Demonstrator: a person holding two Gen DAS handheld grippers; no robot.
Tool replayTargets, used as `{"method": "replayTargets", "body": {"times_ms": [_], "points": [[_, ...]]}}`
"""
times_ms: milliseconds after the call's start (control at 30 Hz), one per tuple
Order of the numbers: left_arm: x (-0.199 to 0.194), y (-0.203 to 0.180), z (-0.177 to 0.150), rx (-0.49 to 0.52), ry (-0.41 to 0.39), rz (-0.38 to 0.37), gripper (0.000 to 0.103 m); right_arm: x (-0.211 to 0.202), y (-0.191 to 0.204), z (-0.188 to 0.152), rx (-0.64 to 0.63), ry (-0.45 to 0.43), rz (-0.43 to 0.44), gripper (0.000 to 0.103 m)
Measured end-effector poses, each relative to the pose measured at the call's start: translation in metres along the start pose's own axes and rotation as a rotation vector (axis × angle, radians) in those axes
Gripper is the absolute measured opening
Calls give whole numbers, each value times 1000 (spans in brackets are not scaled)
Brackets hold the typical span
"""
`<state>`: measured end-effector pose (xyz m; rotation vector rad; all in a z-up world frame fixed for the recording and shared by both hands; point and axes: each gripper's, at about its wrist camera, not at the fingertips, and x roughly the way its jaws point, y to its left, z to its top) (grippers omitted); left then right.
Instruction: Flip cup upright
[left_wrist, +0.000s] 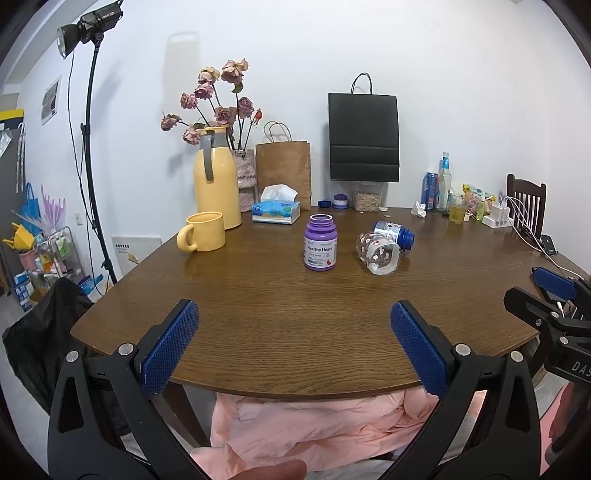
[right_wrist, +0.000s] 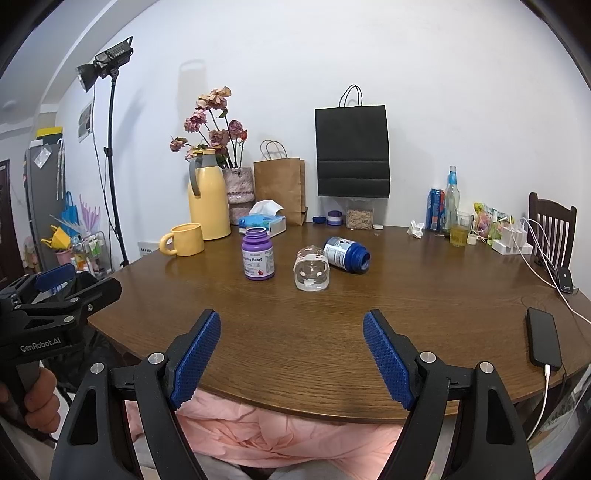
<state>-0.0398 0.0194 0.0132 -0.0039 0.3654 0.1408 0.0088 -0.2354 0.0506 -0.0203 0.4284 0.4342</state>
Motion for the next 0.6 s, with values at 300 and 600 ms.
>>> {"method": "replayTargets", "body": {"times_ms": [300, 600], "points": [[1, -1, -1, 2, 2, -2, 103, -1, 1, 0, 1, -2, 0, 84], [1, -3, -2, 3, 2, -9, 103, 1, -2, 0, 2, 2, -2, 84]]}}
